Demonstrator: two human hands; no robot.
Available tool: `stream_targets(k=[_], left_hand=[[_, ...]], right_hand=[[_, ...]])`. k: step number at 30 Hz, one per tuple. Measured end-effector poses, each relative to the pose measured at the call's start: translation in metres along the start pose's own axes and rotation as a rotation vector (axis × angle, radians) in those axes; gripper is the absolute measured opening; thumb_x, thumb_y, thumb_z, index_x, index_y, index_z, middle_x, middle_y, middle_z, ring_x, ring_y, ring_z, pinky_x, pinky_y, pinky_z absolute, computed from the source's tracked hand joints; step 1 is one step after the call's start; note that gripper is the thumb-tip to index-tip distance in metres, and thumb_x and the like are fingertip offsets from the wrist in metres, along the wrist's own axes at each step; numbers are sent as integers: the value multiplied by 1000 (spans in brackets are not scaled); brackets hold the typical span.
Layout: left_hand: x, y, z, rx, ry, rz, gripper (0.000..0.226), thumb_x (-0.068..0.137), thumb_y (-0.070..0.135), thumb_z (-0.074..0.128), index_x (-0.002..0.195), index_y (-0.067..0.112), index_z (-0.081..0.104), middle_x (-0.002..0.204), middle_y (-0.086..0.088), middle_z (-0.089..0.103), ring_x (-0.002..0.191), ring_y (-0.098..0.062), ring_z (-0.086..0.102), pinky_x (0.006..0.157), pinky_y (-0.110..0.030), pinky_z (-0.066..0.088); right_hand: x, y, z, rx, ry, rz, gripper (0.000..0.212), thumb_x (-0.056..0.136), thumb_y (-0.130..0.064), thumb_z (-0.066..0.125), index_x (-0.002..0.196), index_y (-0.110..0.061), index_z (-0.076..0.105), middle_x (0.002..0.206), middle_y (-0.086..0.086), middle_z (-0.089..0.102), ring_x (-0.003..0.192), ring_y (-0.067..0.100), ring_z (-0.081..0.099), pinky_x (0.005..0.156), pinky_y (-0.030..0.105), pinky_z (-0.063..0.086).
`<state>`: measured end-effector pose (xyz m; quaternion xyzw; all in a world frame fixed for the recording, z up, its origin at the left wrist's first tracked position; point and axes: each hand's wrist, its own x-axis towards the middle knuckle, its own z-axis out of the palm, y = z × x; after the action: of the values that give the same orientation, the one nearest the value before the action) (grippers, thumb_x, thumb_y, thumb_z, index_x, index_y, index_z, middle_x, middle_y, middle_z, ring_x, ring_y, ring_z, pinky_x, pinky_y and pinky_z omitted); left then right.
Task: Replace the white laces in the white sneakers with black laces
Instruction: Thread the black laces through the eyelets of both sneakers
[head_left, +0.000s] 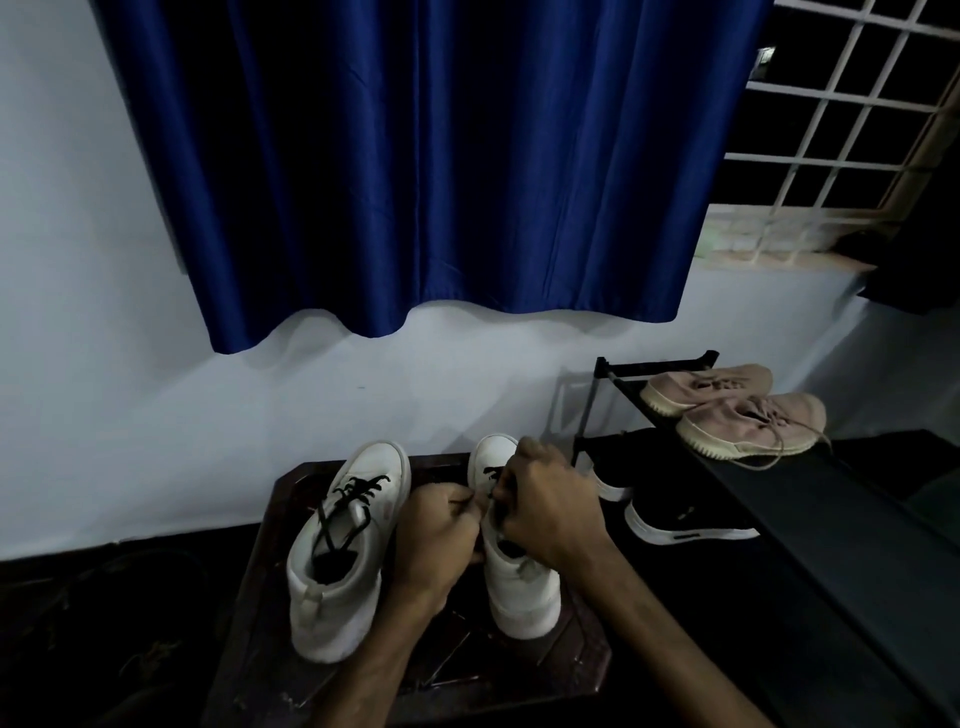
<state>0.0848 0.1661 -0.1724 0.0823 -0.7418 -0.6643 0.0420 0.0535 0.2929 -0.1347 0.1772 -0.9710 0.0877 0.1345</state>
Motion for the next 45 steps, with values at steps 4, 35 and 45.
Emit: stream_targets(k=[4,35,45], left_hand=[[2,-11,5,100,58,58,24,76,45,50,84,28,65,76,0,72,75,-22,71,64,-49,59],[-52,-33,5,479,422,451,23,94,42,47,105,23,55,96,10,56,88,-7,52,71,-23,45],[-33,-34,-1,94,53,286,32,100,25,51,68,22,55,64,7,56,62,-7,52,67,-29,41]], right_hand=[[-4,1,8,-75,152,-93,23,78,-34,58,79,-11,60,93,0,55,88,22,56,46,34,42],[-21,38,26,800,16,-2,16,78,-18,66,93,-12,69,117,-12,65,114,1,57,95,14,41],[-24,36,22,729,37,0,35,72,-37,61,97,-14,69,112,-21,62,111,5,57,97,24,43]])
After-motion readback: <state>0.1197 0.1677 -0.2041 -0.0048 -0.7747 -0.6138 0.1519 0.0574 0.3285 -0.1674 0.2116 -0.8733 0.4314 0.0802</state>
